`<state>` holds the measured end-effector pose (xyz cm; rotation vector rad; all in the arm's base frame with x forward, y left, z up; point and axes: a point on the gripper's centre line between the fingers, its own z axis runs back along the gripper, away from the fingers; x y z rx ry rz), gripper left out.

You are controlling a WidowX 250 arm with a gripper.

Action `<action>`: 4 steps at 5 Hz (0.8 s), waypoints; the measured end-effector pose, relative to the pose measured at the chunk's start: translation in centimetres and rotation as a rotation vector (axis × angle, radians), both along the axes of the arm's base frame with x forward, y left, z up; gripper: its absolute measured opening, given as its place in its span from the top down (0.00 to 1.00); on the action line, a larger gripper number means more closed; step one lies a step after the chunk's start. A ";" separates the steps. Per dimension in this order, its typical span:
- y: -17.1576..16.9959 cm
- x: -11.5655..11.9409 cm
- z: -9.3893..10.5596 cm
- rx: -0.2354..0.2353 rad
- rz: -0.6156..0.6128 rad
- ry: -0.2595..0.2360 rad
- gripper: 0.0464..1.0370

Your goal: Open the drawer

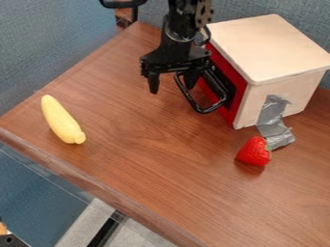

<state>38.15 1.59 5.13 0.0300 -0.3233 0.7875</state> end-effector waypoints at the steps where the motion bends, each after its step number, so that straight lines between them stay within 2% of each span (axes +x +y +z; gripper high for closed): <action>1: 0.1 0.1 -0.8 -0.004 0.014 0.001 0.04; 2: -0.4 0.1 -1.3 -0.011 0.013 0.006 0.09; 3: -1.2 0.6 -1.1 -0.007 0.031 -0.031 0.39; 4: -1.5 0.5 -1.3 -0.002 0.033 -0.033 0.69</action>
